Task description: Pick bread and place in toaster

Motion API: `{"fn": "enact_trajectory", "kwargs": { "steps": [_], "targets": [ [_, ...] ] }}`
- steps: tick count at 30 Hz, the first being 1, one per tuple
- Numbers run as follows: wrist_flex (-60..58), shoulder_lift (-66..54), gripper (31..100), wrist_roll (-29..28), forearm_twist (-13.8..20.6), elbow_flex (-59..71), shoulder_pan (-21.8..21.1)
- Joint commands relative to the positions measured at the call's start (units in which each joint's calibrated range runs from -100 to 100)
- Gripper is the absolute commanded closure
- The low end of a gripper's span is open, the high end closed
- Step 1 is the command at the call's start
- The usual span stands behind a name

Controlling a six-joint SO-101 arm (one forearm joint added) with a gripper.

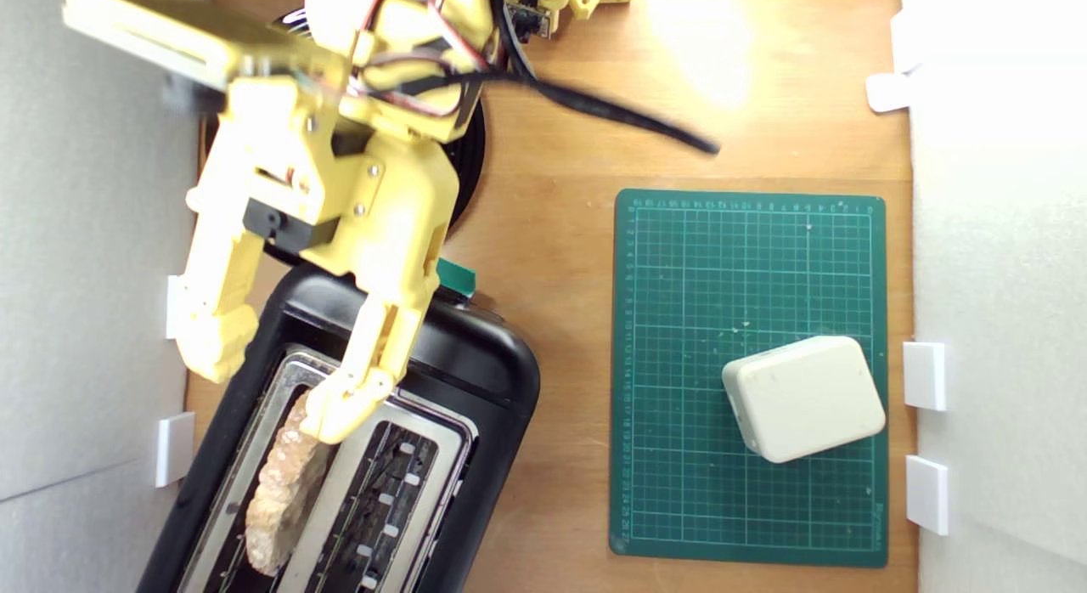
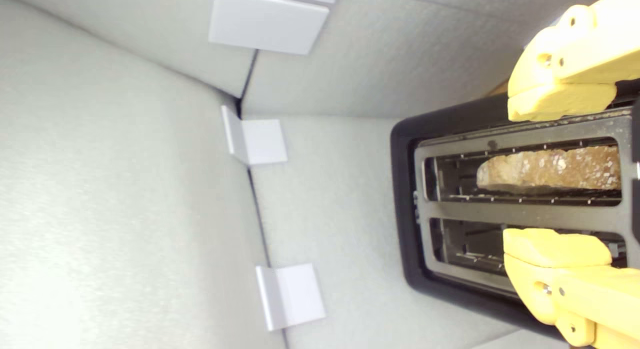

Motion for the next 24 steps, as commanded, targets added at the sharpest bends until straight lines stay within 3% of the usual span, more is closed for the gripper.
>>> {"fn": "enact_trajectory", "kwargs": {
  "steps": [1,14,24],
  "targets": [
    [-0.8,-7.7,49.2,-3.9,-0.5,-0.9,-1.1],
    [-0.7,-16.8,49.3,-22.1,0.3,0.5,-13.0],
    [-0.6,-21.9,49.3,-32.2,0.4,6.1,-22.5]
  ]
}}
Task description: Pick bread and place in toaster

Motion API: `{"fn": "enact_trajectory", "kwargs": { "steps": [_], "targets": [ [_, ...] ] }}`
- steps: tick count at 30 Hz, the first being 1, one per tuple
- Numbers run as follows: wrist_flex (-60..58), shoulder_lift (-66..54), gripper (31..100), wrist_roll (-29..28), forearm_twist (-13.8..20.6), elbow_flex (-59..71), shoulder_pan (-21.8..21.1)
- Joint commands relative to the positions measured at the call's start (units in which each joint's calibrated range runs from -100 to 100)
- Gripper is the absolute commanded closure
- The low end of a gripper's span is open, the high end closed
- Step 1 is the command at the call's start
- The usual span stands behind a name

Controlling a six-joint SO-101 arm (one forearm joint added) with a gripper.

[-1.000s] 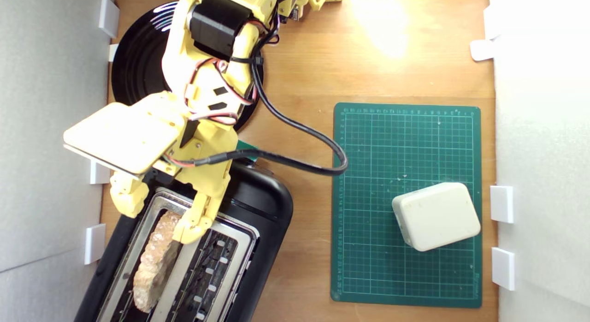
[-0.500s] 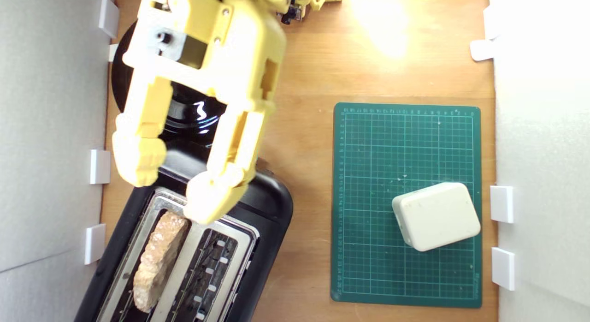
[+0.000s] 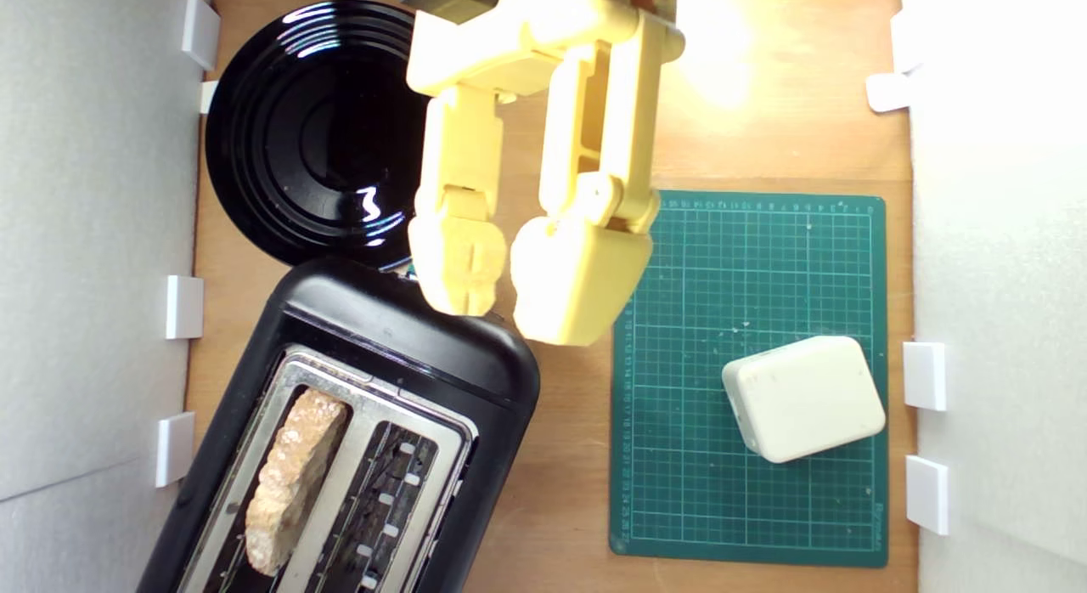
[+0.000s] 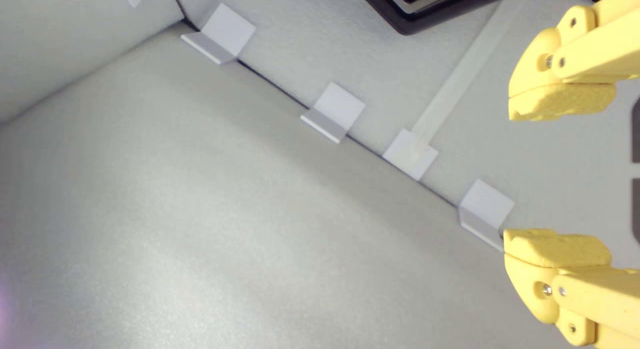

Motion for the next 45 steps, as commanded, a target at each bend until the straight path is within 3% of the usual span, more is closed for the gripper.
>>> {"fn": "enact_trajectory", "kwargs": {
  "steps": [1,11,18,31,41,45],
  "targets": [
    [-0.7,-4.6,49.3,-2.6,0.5,3.6,-3.8],
    [-0.8,-16.0,49.3,-6.2,0.1,23.8,-12.0],
    [-0.9,-26.1,49.3,-6.0,-0.3,41.6,-14.9],
    [-0.9,-40.7,49.4,-1.0,-0.4,67.2,-15.7],
    [-0.9,-59.0,49.4,4.6,-0.2,93.1,-15.6],
    [-0.8,-65.1,58.8,6.5,-0.3,101.6,-15.2]
  ]
}}
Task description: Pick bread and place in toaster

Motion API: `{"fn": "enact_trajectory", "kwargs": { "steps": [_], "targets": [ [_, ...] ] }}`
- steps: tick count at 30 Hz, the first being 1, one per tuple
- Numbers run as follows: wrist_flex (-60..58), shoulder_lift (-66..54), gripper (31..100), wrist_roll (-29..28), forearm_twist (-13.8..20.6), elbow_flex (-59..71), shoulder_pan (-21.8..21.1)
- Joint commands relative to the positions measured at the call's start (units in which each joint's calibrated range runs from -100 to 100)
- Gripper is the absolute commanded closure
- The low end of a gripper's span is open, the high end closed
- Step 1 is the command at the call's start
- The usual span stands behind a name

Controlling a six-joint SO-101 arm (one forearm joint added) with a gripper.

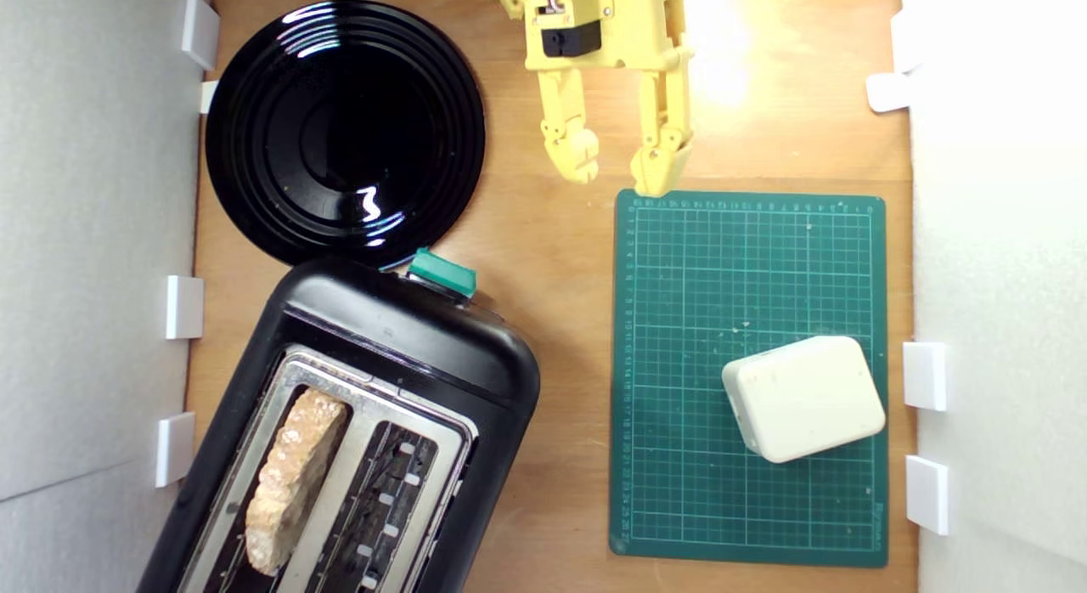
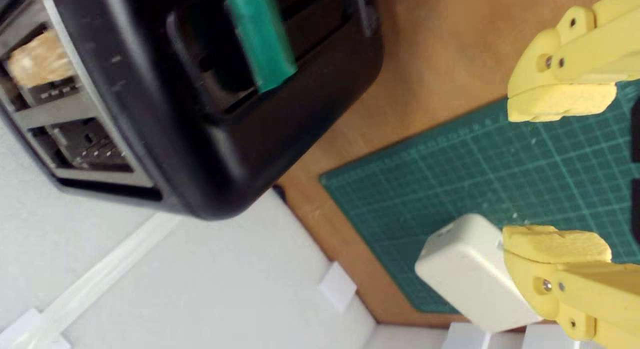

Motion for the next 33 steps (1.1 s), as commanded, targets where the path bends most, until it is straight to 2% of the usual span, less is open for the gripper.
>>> {"fn": "enact_trajectory", "kwargs": {
  "steps": [1,5,8,21,28,29,33],
  "targets": [
    [-0.9,-4.9,61.7,1.2,0.0,4.3,0.3],
    [-0.7,-7.4,70.1,1.7,0.4,8.2,0.0],
    [-0.7,-9.4,74.0,2.9,0.4,11.5,0.3],
    [-0.3,-18.5,84.6,3.6,1.3,23.1,0.4],
    [-0.2,-18.7,89.9,3.6,2.1,27.1,0.5],
    [-0.2,-18.7,91.1,3.6,2.1,28.3,1.7],
    [-0.2,-18.9,91.3,3.6,2.1,30.2,2.3]
  ]
}}
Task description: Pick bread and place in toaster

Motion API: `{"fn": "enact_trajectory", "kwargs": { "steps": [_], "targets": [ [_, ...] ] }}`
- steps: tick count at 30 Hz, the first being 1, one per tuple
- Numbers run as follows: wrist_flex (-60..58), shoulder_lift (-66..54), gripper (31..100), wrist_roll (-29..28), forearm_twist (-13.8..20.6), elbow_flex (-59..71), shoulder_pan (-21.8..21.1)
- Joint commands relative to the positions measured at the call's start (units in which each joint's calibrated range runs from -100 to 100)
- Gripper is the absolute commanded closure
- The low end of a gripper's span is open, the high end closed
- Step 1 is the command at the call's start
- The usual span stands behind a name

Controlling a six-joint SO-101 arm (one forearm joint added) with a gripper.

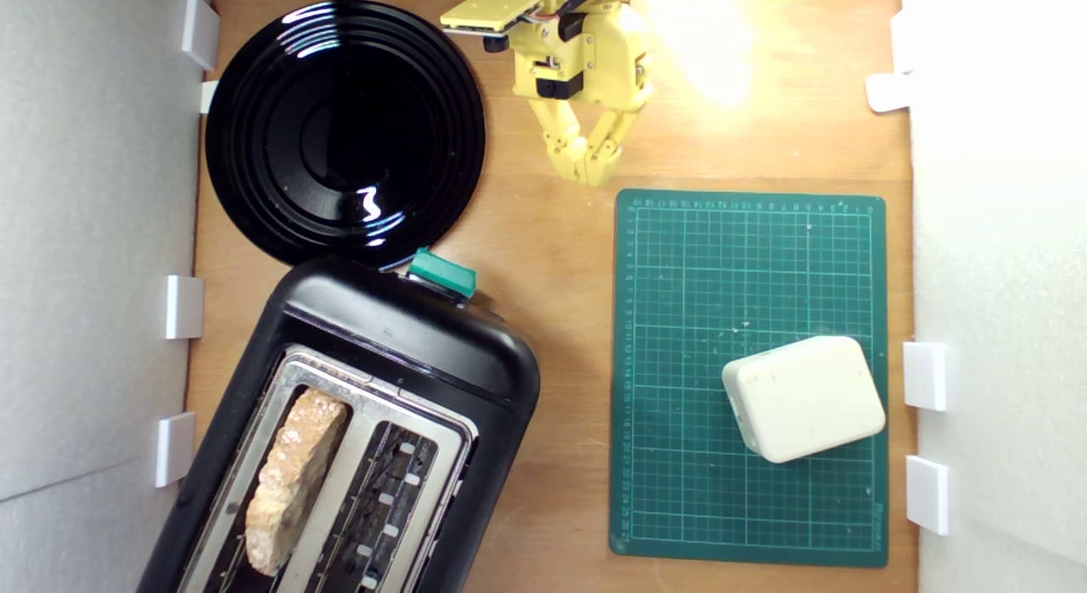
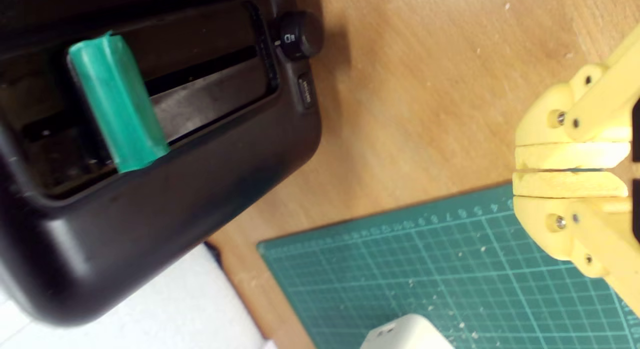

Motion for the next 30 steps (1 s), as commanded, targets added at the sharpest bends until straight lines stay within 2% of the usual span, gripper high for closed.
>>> {"fn": "enact_trajectory", "kwargs": {
  "steps": [1,6,7,10,30],
  "targets": [
    [-0.2,-0.6,91.3,0.3,0.6,0.6,1.0],
    [-0.2,-0.8,91.3,0.3,0.7,3.0,1.6],
    [-0.2,-0.9,91.3,0.3,1.8,3.8,1.7],
    [-0.2,-0.9,91.3,0.3,2.2,4.5,1.7],
    [-0.1,-0.9,90.8,1.6,2.3,7.3,1.9]
  ]
}}
